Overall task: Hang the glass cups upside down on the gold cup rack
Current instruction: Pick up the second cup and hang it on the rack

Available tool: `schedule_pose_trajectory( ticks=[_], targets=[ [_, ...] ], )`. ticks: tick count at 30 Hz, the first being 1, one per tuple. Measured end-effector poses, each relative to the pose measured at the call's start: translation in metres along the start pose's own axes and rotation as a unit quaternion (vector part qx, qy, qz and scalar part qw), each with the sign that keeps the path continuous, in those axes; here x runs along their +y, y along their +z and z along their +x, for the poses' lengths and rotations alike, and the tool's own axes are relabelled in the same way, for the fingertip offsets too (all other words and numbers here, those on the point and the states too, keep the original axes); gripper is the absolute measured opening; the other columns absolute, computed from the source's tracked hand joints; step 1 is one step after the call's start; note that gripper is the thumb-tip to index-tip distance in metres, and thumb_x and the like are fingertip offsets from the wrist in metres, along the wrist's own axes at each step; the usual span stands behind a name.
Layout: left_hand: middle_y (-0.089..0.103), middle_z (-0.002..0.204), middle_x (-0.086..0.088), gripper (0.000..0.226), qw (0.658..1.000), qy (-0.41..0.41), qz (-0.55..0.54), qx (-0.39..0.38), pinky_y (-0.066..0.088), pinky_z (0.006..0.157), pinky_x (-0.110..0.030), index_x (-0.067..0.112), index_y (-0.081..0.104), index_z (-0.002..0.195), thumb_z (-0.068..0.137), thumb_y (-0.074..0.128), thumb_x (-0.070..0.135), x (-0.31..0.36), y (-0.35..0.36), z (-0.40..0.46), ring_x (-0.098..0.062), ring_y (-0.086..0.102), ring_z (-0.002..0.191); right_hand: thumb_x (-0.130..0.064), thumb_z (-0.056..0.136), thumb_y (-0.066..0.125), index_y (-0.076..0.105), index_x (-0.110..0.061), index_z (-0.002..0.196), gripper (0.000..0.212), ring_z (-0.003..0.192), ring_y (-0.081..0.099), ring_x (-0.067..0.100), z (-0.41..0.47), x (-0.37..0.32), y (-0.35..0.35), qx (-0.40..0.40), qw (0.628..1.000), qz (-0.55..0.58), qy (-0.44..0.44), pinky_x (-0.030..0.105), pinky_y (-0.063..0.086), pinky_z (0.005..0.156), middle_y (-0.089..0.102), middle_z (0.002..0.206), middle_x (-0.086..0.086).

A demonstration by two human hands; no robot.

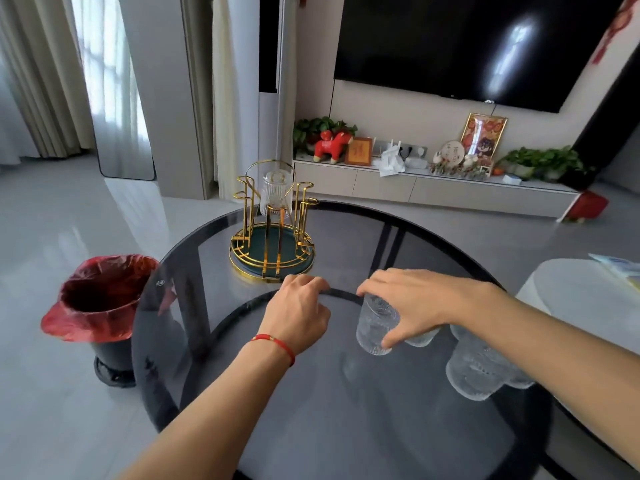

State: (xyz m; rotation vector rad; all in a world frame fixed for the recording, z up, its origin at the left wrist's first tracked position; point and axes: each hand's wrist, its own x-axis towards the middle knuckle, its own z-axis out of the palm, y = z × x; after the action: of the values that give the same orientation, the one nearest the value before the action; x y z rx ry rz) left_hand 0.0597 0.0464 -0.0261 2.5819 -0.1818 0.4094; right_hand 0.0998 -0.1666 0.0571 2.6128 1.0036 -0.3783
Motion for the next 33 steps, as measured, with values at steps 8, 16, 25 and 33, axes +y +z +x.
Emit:
schedule_pose_trajectory(
  ticks=[8,16,25,33],
  targets=[
    [0.069,0.12,-0.007,0.032,0.987,-0.038,-0.15,-0.043,0.054,0.096,-0.039,0.015,0.065,0.125,0.1,0.054,0.032,0.013,-0.01,-0.012,-0.024,0.063,0.111,-0.061,0.061,0.083,0.055,-0.046,0.127,0.073,0.102,0.054,0.01,0.008,0.007,-0.015,0.075,0.987,0.142,0.004,0.034,0.05,0.085,0.053,0.104,-0.016],
    [0.076,0.115,-0.016,0.053,0.694,-0.214,-0.681,-0.094,0.063,0.082,-0.042,0.008,0.059,0.13,0.085,0.078,0.03,0.018,-0.038,-0.006,-0.034,0.074,0.102,-0.061,0.056,0.087,0.051,-0.045,0.118,0.074,0.098,0.07,0.012,0.013,-0.012,-0.017,0.213,0.89,0.402,0.031,0.035,0.06,0.082,0.063,0.119,-0.011],
    [0.067,0.12,-0.008,0.074,0.832,-0.138,-0.536,0.042,0.06,0.091,-0.042,0.022,0.048,0.142,0.077,0.083,0.03,0.018,-0.04,0.006,-0.02,0.07,0.107,-0.064,0.052,0.084,0.047,-0.037,0.137,0.097,0.102,0.064,0.01,0.053,-0.047,-0.028,0.263,0.885,0.38,0.048,0.004,0.044,0.065,0.061,0.107,-0.018],
    [0.034,0.162,-0.008,0.053,0.995,-0.069,-0.066,0.0,0.02,0.121,-0.049,0.033,0.04,0.149,0.103,0.019,0.051,-0.046,-0.01,0.026,-0.033,0.025,0.15,-0.055,0.049,0.088,0.061,-0.025,0.124,0.085,0.105,0.072,0.018,0.063,-0.033,-0.038,0.355,0.725,0.579,0.116,0.048,0.06,0.096,0.073,0.114,0.0]
  ],
)
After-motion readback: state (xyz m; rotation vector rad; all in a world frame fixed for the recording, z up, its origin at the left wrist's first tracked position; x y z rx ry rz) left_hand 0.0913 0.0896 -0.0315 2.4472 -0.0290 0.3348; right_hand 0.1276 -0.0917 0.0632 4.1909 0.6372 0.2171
